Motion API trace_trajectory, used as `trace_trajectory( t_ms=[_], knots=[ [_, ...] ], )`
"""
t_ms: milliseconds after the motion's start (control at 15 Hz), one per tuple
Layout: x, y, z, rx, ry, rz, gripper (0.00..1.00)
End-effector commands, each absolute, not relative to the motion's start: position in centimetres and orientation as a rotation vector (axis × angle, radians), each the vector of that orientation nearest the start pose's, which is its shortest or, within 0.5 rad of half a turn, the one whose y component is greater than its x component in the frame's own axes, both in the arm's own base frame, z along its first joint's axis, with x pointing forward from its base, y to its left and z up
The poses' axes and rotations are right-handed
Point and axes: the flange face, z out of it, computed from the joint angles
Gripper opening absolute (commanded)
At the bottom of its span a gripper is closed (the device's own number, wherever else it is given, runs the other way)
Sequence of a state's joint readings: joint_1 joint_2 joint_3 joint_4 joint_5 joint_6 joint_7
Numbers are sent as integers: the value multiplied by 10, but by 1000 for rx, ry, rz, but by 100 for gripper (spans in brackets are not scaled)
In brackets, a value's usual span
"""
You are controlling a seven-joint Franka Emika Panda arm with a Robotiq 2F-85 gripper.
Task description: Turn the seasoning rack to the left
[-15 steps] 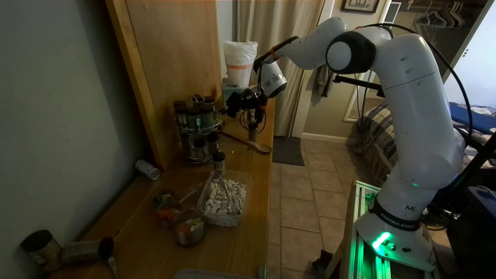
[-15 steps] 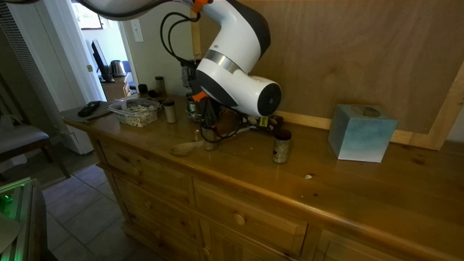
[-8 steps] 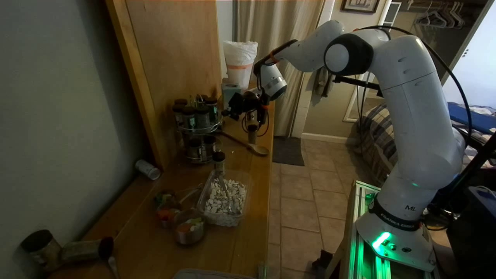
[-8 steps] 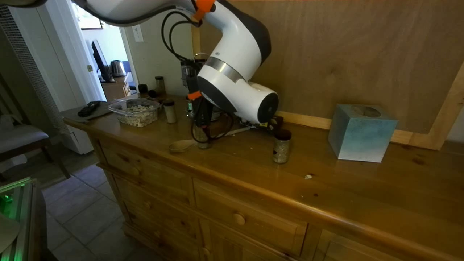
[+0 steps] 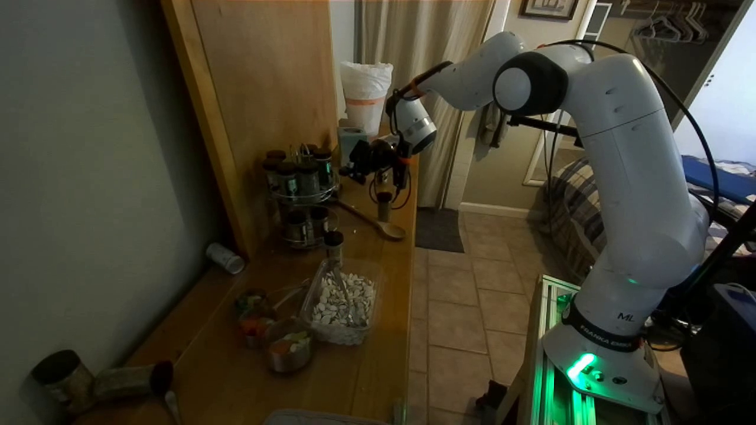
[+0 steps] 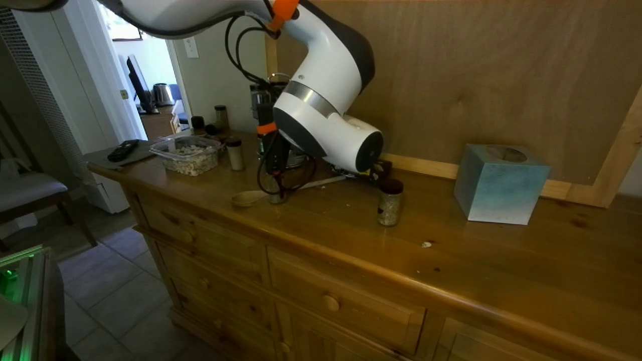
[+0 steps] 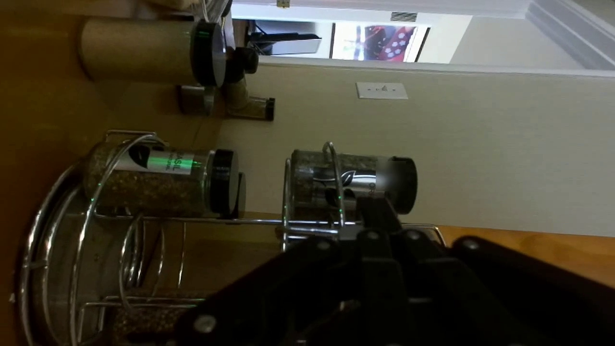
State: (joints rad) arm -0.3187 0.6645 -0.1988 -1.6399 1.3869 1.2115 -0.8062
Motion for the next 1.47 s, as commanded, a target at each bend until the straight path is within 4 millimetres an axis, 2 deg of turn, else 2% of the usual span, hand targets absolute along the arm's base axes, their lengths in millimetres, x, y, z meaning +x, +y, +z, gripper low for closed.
trace_trajectory(
  t_ms=[0, 467, 733, 1400],
  knots=[
    [607, -184, 288, -1650, 48, -112, 1],
    [612, -209, 300, -1757, 46, -278, 1],
    [614, -216, 296, -1799, 68, -310, 1],
    [623, -201, 277, -1778, 0, -377, 1]
  ],
)
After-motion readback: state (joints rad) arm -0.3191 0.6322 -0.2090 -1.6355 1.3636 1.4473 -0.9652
